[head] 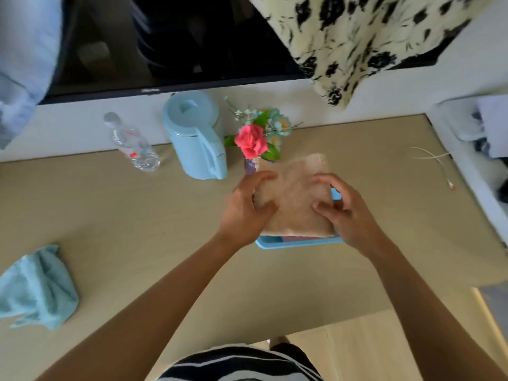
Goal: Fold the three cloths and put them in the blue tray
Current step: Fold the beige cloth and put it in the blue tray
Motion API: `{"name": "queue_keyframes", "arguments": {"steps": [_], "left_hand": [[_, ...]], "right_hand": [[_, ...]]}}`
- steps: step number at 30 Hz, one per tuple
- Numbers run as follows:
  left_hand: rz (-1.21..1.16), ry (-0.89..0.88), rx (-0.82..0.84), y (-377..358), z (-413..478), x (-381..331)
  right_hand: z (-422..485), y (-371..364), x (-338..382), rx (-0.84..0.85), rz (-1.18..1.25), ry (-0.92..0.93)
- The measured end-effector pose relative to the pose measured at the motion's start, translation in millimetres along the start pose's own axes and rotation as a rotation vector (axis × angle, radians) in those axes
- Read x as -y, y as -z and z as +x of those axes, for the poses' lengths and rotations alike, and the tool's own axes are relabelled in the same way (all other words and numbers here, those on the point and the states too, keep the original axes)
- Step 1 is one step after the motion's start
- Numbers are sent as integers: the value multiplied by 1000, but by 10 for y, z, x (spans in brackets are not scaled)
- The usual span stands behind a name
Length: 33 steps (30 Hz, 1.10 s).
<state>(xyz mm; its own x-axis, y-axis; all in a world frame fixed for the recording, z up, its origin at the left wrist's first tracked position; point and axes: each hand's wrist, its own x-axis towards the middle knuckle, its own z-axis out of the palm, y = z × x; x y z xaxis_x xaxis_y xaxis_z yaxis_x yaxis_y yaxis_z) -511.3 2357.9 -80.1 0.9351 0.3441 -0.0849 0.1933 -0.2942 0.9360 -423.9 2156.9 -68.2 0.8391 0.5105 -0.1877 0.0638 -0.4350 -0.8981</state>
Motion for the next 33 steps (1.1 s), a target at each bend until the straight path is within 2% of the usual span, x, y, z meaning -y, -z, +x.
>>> {"name": "queue_keyframes", "arguments": {"steps": [4, 7, 14, 28, 30, 33], "left_hand": [[200, 22, 141, -423, 267, 117], [305, 106, 232, -677, 398, 311], [537, 243, 402, -1038, 540, 607], [770, 316, 467, -1292, 617, 773], [900, 247, 421, -1272, 615, 729], [1092, -16, 360, -1276, 630, 672]], "right_hand": [[273, 369, -296, 116, -282, -96], [495, 403, -503, 205, -558, -166], [742, 154, -844, 401, -843, -261], [725, -113, -1058, 315, -1100, -182], [730, -114, -1048, 273, -1196, -114], [735, -113, -1027, 259, -1329, 38]]}}
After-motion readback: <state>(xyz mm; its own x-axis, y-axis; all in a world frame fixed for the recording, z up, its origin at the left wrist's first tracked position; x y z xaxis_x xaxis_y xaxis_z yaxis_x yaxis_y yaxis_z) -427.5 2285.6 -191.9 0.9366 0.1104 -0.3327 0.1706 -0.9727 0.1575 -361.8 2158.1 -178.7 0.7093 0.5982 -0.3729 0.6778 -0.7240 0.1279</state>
